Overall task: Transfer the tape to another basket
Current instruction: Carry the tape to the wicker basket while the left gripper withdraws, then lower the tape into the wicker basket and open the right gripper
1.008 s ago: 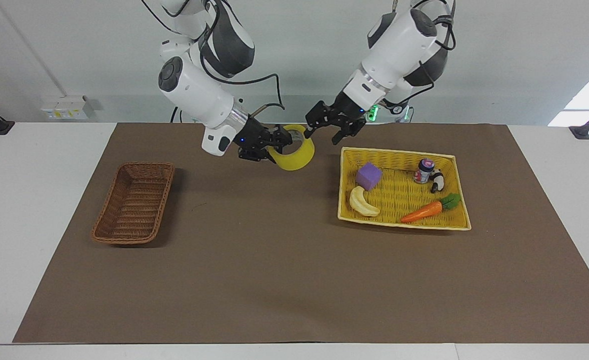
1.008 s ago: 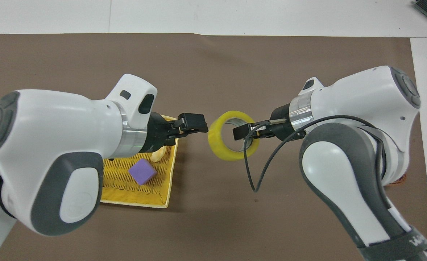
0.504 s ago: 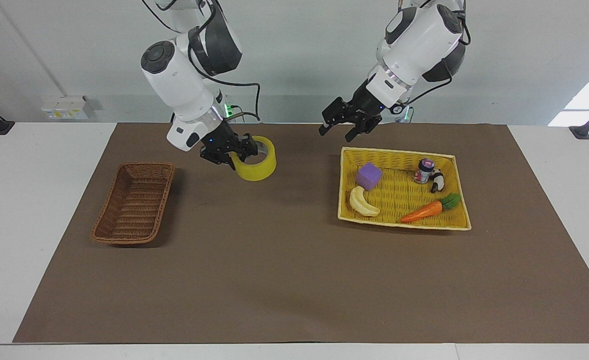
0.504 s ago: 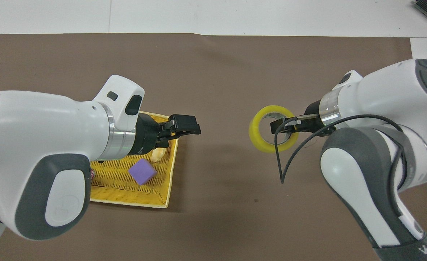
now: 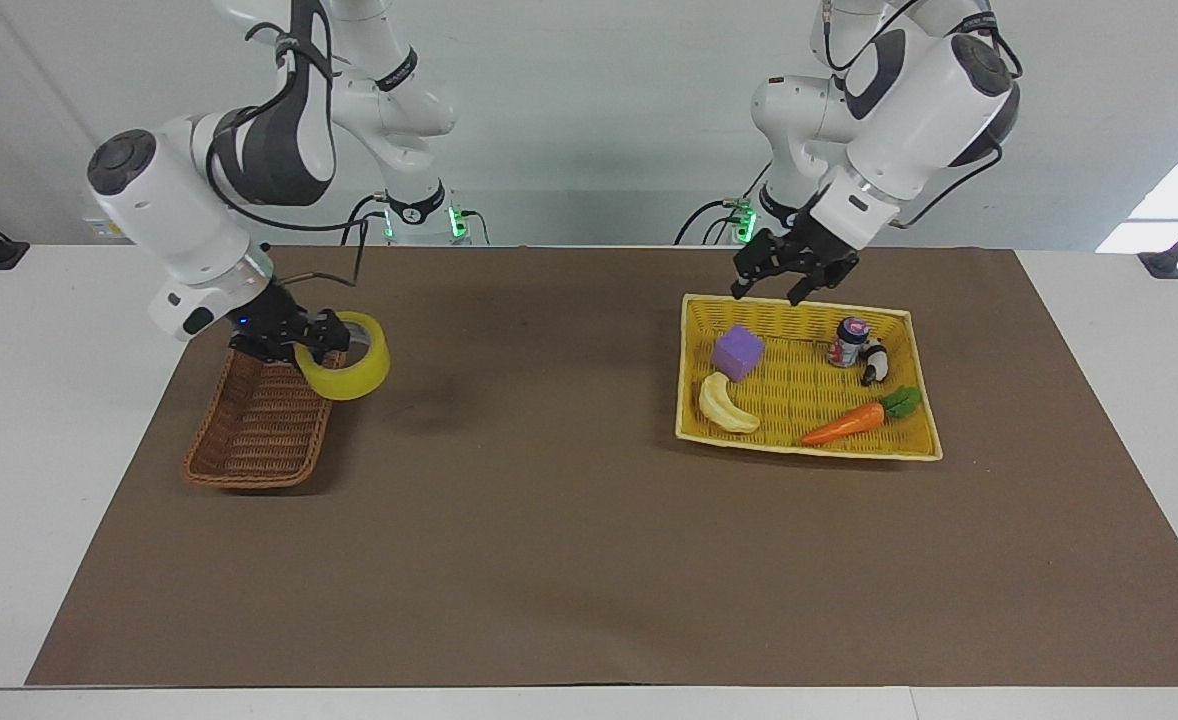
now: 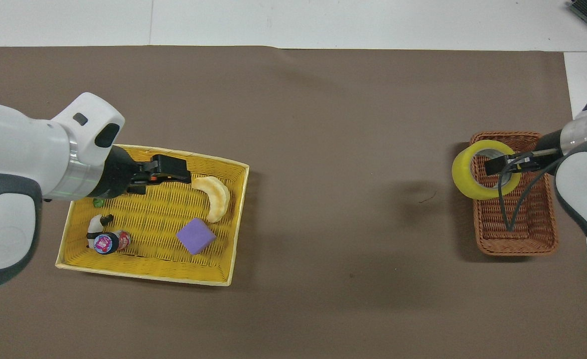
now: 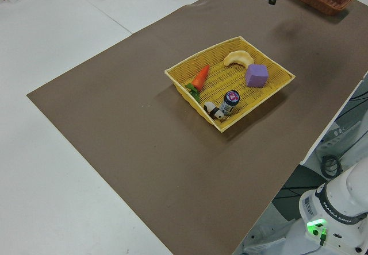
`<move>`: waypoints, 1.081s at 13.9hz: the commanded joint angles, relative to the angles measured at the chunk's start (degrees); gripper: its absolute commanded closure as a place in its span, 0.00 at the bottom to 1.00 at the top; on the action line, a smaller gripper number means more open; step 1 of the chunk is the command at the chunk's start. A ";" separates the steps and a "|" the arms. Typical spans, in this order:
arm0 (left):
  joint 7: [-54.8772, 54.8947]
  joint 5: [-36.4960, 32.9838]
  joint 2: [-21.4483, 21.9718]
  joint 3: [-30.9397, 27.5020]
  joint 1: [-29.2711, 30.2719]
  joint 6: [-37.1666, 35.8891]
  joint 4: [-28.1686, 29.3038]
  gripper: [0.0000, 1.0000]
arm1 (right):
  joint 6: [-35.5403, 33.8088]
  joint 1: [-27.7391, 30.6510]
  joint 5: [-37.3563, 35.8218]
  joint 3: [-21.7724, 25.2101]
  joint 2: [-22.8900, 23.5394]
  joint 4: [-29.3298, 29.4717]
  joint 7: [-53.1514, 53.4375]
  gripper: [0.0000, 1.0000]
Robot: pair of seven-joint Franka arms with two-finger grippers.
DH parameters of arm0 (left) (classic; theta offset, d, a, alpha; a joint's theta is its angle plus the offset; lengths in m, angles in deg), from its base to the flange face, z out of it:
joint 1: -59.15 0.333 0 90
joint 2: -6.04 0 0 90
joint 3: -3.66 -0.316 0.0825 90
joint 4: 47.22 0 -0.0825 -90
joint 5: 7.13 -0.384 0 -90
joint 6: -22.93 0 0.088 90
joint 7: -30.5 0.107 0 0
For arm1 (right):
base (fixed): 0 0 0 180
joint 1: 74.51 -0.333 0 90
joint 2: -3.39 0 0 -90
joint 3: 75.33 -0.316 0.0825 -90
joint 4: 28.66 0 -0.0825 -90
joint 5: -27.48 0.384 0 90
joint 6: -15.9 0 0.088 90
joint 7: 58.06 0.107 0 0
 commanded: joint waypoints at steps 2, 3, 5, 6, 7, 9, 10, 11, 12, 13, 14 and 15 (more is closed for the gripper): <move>6.98 -7.20 0.17 0.64 6.36 -3.07 -1.34 0.00 | 6.33 4.18 -4.78 -1.07 5.38 -0.04 -4.53 1.00; 8.73 -11.67 -0.26 0.64 6.36 -4.29 -2.21 0.00 | 7.74 4.90 -4.78 -1.07 6.53 -0.04 -7.51 1.00; 11.03 -14.43 -2.19 0.64 6.89 -8.76 -6.50 0.00 | 9.51 6.74 -4.78 -1.07 8.29 -0.48 -9.82 1.00; 12.17 -14.61 -3.59 0.64 7.85 -12.09 -9.66 0.00 | 9.78 7.01 -4.78 -1.07 8.30 -1.18 -10.26 1.00; 13.83 -15.57 -4.74 0.64 8.21 -15.61 -12.48 0.00 | 9.86 7.27 -4.78 -0.98 8.30 -2.06 -11.92 1.00; 18.14 -17.68 -6.24 0.55 8.30 -20.81 -16.97 0.00 | 11.78 8.42 -4.78 -1.07 8.64 -4.17 -16.41 0.83; 18.24 -17.60 -7.03 0.55 8.47 -22.74 -18.64 0.00 | 12.58 8.51 -4.86 -0.98 8.82 -4.00 -17.38 0.58; 18.24 -17.43 -7.38 0.55 8.39 -23.02 -19.01 0.00 | 12.59 8.51 -4.87 -0.98 8.82 -4.00 -18.69 0.56; 18.33 -17.16 -7.30 0.55 8.39 -22.42 -19.01 0.00 | 12.50 8.51 -4.87 -0.98 8.82 -3.91 -19.23 0.47; 18.24 -17.07 -7.12 0.55 8.30 -21.80 -18.92 0.00 | 12.50 8.68 -4.87 -0.98 8.91 -3.91 -19.23 0.22; 17.63 -16.98 -7.04 0.55 8.38 -20.93 -18.66 0.00 | 12.42 8.68 -4.87 -0.98 8.91 -3.74 -19.06 0.00; 17.63 -16.98 -6.86 0.55 8.39 -20.57 -18.48 0.00 | 12.15 8.77 -4.78 -0.98 8.91 -3.39 -18.79 0.00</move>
